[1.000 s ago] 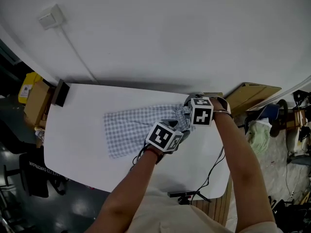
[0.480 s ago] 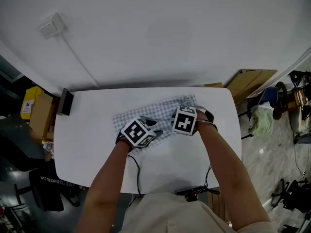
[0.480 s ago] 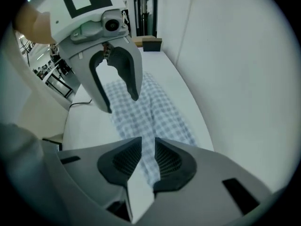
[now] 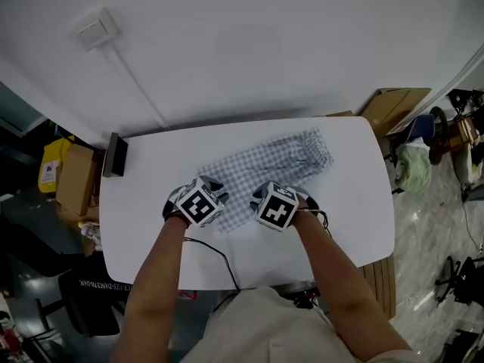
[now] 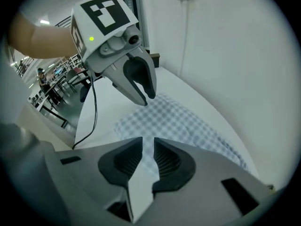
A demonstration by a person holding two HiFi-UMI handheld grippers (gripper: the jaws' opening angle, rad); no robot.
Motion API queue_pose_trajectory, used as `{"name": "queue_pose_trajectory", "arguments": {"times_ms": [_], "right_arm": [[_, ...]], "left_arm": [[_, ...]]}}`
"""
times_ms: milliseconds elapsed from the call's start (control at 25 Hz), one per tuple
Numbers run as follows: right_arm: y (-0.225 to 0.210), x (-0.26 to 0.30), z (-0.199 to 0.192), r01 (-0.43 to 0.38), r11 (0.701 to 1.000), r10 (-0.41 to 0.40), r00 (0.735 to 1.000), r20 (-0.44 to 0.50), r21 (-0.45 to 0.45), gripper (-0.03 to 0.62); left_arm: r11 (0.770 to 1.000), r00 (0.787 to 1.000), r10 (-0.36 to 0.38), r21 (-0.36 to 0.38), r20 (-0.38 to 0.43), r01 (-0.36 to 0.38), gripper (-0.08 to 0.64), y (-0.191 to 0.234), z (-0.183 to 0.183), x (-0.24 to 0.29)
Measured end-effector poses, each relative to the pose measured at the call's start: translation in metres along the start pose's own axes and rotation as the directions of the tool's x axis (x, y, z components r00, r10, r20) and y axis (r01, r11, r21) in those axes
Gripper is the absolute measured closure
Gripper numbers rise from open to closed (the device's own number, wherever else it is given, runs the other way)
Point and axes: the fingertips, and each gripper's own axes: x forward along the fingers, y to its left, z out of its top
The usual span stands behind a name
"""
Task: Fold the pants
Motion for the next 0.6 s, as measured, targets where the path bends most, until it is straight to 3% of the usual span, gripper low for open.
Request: {"name": "queue_pose_trajectory", "arguments": {"times_ms": [120,240,440,600], "right_arm": [[0.027,0.011,0.019,0.018,1.0,-0.019,0.999,0.043,0.02,0.507],[0.046,0.019,0.032,0.043,0.998,-0.047,0.996,0.072,0.05,0.482],[0.076,0.039,0.05,0.079,0.991,-0.088,0.993,0.084,0.105,0.425],[0.09,0.056,0.057,0.11,0.98,-0.124,0.989,0.075,0.167,0.391]], "left_arm": [[0.999,0.999,0.016,0.042,-0.039,-0.015,0.46,0.005,-0.032,-0.013],[0.985,0.995,0.066,0.168,-0.081,-0.051,0.46,0.01,-0.055,-0.02],[0.912,0.984,0.156,0.395,-0.085,-0.11,0.46,0.021,-0.077,-0.023],[0.843,0.983,0.159,0.531,-0.094,-0.086,0.449,0.024,-0.086,-0.012]]}}
